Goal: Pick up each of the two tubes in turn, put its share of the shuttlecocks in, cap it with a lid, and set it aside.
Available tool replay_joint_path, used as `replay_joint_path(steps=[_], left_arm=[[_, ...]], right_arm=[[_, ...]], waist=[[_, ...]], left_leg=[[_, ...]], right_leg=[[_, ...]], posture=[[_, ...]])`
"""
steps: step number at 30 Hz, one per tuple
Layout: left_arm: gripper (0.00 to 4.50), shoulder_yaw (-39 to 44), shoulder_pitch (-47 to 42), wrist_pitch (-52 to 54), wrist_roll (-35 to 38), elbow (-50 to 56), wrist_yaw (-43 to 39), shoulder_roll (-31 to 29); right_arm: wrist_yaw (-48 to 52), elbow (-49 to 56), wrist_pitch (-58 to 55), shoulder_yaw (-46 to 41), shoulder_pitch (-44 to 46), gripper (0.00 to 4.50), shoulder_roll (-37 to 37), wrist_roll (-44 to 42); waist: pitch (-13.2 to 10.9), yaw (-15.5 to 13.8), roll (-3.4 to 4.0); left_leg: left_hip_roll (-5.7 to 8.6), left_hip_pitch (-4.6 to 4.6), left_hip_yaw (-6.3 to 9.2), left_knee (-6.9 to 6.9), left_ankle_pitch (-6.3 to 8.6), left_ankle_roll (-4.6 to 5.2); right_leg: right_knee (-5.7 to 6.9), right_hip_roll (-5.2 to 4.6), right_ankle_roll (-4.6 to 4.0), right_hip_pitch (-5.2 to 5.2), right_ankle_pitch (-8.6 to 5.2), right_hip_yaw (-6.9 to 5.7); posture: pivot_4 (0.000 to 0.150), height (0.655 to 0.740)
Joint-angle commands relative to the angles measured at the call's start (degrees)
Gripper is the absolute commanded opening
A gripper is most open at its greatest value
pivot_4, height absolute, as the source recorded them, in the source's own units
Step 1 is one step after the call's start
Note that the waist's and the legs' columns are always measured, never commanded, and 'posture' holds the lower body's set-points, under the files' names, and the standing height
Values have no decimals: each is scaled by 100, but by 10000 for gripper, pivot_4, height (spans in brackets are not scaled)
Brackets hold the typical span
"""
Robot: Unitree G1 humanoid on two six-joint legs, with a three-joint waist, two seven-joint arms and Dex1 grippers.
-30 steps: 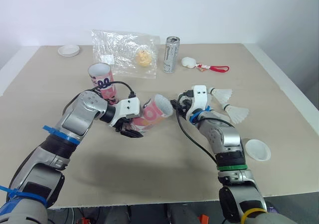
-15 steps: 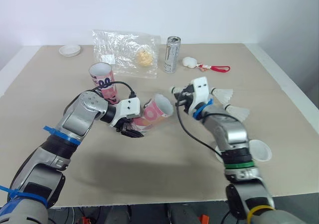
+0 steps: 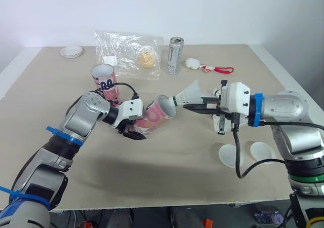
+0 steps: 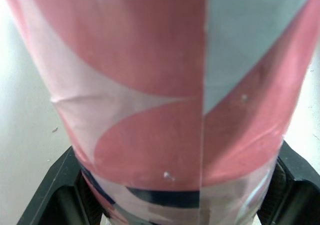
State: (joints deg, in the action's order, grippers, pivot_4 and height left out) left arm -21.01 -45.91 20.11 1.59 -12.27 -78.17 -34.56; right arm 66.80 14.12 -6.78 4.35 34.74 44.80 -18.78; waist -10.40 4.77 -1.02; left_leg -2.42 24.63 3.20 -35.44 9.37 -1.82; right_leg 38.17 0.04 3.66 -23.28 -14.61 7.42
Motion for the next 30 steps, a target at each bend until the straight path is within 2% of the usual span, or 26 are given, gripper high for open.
replay_joint_path(steps=[1,12,13,14,15,17,19,22,28,30], left_arm=[[32585,-142,-7,29,-80,-70,-61,21],[32585,-127,40,113,-62,34,-17,-14],[32585,-127,48,119,-59,45,-14,-19],[32585,-127,54,123,-57,51,-10,-24],[32585,-127,58,131,-55,56,-6,-26],[32585,-127,61,139,-55,62,1,-27],[32585,-128,65,137,-55,62,7,-22],[32585,-136,59,124,-59,41,11,-5],[32585,-163,25,55,-73,-37,-3,20],[32585,-178,-1,-2,-81,-86,-22,40]], right_arm=[[190,-200,400,151,237,387,-45,223],[460,-1055,1253,707,794,387,-424,811],[479,-1048,1213,702,811,7126,-448,762],[492,-1031,1158,688,821,11135,-465,704],[500,-1010,1112,669,827,12711,-479,654],[530,-962,1002,602,814,23320,-475,536],[528,-879,675,395,779,30691,-431,240],[430,-756,100,-8,721,44645,-289,-209],[-320,-249,-1418,-977,486,44645,-44,-1135],[-944,188,-2218,-1609,-1,44645,2,-1662]], waist=[[-1,-18,-1],[-1,-31,-1],[-1,-32,-1],[-1,-31,0],[-1,-32,0],[-1,-32,0],[-1,-32,0],[-1,-34,0],[-1,-42,0],[0,-51,-2]], left_leg=[[0,0,0,0,0,0],[1,2,2,5,0,0],[1,2,3,5,0,0],[1,2,4,5,0,0],[0,2,4,5,0,0],[0,1,5,6,0,0],[0,1,5,6,0,0],[1,3,5,6,0,0],[1,3,8,5,1,0],[1,3,8,6,0,0]], right_leg=[[0,0,0,0,0,0],[0,0,19,-2,9,-2],[0,1,19,-2,9,-2],[1,1,19,-1,9,-3],[1,1,19,-1,9,-3],[2,1,19,-1,9,-3],[2,1,18,-1,9,-4],[2,0,18,0,8,-3],[4,1,18,0,8,-5],[3,1,17,0,8,-5]], posture=[[1500,7400],[1500,7400],[1500,7400],[1500,7400],[1500,7400],[1500,7400],[1500,7400],[1500,7400],[1500,7400],[1500,7400]])
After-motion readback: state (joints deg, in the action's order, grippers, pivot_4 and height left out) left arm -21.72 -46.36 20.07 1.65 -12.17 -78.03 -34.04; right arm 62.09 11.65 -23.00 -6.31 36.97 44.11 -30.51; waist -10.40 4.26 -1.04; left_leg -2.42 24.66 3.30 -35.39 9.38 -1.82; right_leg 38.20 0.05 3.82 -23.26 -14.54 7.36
